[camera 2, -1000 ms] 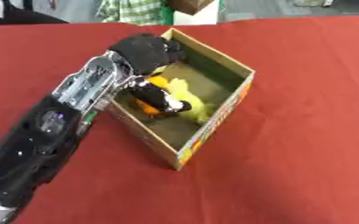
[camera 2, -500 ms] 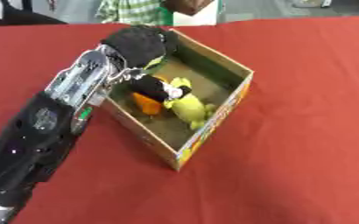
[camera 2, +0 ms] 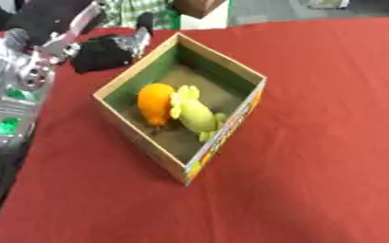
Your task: Pick up objects on the table and place them in the box.
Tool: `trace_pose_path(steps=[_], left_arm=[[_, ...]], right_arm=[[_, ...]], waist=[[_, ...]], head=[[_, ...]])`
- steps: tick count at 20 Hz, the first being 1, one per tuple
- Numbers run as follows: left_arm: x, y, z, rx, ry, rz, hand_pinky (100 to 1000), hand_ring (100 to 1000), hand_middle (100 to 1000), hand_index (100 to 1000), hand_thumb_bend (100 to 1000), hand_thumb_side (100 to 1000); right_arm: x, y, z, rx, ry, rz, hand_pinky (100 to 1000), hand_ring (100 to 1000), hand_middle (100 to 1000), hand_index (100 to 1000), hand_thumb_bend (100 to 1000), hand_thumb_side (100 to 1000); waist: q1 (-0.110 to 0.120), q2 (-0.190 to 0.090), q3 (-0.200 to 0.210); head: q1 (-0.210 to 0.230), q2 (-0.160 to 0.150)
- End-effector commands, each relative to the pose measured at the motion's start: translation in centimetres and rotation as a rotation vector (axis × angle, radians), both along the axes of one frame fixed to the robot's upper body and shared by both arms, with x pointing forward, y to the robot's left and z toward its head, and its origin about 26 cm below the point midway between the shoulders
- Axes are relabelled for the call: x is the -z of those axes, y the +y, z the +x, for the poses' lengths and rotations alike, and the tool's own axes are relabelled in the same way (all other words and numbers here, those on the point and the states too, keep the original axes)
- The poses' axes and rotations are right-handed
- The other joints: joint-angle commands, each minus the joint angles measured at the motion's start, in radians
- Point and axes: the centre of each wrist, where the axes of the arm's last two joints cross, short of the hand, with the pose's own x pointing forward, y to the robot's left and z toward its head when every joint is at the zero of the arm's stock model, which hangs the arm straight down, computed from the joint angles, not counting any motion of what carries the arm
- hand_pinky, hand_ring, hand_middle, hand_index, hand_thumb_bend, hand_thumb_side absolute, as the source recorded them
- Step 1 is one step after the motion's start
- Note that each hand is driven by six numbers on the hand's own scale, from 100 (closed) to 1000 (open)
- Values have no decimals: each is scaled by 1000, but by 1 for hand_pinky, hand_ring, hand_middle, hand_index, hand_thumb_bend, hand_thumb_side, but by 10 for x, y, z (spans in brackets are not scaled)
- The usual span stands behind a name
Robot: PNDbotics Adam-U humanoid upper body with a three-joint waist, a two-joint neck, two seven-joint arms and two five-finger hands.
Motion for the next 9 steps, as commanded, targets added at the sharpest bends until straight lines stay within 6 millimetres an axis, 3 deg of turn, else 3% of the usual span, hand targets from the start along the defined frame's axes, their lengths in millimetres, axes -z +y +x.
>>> trace_pose_path(steps=[1, 9], left_arm=[[-13, 25, -14, 43, -74, -222, 595, 715, 739, 843, 100, 750], [8, 84, -20, 107, -201, -655, 532, 656, 691, 811, 100, 754]], right_arm=[[-9, -5, -4, 3, -51, 0, 799, 802, 763, 920, 100, 996], [-1, -10, -5, -16, -120, 105, 764, 782, 745, 893, 100, 1000]], waist=[[-5, -16, 2], [-12, -6, 14]], head=[[-10, -10], [-14, -9]])
